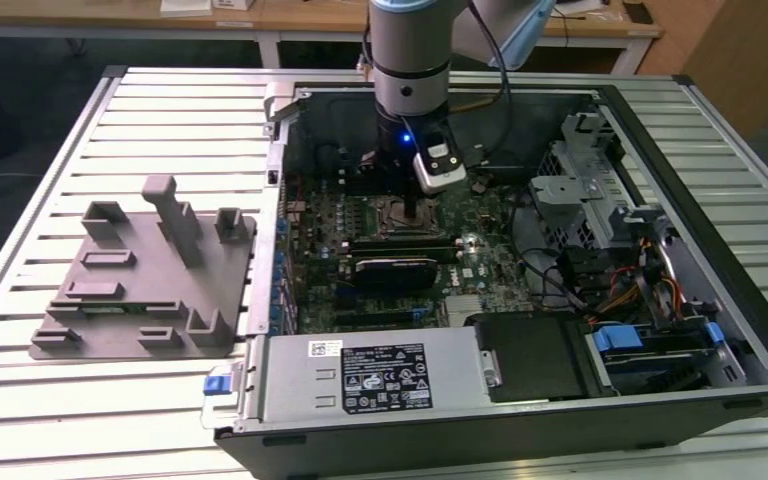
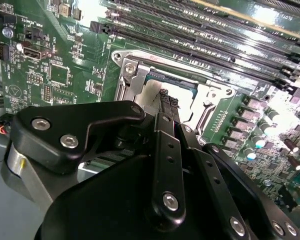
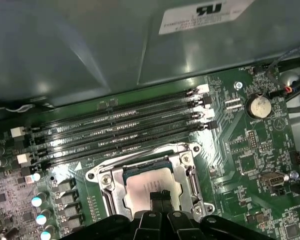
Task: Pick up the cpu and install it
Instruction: 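Install the first cpu locking lever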
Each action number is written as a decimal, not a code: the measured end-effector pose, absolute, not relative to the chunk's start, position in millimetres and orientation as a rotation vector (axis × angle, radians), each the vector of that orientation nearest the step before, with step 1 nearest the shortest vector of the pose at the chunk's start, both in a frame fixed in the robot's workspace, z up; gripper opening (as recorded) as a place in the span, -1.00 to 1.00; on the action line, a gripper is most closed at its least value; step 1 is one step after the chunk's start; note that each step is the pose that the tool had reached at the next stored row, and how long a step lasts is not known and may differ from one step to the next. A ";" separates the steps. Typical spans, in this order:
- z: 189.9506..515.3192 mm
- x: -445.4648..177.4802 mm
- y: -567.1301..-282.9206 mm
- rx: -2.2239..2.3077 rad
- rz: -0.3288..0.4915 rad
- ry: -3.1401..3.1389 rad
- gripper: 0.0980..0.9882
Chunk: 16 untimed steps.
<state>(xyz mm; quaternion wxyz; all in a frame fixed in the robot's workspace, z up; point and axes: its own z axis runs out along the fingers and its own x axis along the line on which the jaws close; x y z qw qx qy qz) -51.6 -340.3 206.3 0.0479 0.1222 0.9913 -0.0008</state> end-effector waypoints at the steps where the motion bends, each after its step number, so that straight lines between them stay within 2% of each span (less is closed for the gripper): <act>1: 206.3 -51.6 -340.3 0.373 -0.003 3.023 -0.98; 16: 221.6 -51.5 -340.4 0.372 -0.002 3.023 -0.98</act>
